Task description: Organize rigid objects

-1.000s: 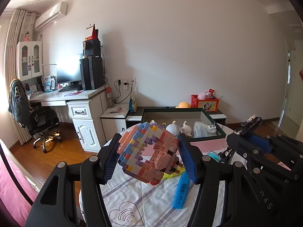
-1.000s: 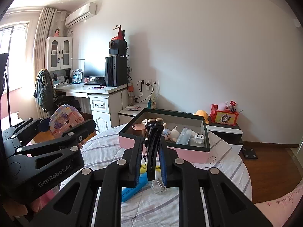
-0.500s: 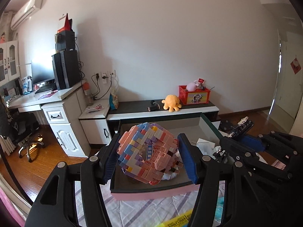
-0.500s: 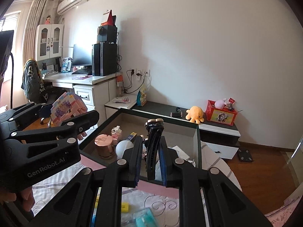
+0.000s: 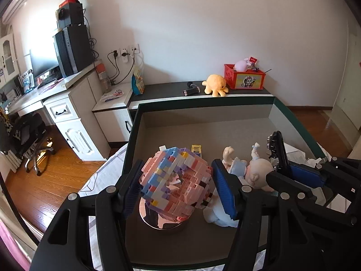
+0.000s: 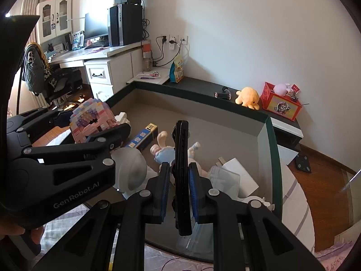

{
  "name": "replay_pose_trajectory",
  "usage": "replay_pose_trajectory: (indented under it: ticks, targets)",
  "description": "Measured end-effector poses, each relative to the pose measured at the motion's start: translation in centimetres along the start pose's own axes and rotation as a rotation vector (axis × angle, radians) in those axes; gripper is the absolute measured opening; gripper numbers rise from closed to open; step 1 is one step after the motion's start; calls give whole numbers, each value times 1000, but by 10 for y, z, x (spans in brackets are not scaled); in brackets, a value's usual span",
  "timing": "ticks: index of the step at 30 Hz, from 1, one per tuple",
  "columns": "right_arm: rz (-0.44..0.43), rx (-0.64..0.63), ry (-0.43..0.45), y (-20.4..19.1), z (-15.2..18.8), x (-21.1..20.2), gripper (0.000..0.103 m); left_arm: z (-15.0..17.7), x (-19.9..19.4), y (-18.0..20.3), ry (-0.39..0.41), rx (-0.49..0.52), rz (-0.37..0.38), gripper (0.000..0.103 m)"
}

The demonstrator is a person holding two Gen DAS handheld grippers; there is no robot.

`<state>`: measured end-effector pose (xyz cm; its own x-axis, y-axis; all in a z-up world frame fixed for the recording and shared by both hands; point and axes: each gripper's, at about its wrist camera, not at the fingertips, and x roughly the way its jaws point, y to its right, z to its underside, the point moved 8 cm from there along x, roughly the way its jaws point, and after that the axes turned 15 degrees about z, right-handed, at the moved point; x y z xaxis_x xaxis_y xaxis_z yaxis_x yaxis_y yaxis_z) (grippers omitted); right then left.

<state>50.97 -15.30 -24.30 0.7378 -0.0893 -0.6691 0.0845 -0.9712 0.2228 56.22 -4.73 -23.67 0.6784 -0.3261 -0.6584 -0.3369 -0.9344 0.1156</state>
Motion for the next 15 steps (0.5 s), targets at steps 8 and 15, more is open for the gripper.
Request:
replay_pose_trajectory:
  ticks: [8, 15]
  targets:
    - [9, 57, 22, 10, 5, -25, 48, -1, -52, 3, 85, 5, -26, 93]
    - [65, 142, 191, 21, 11, -121, 82, 14, -166, 10, 282, -16, -73, 103]
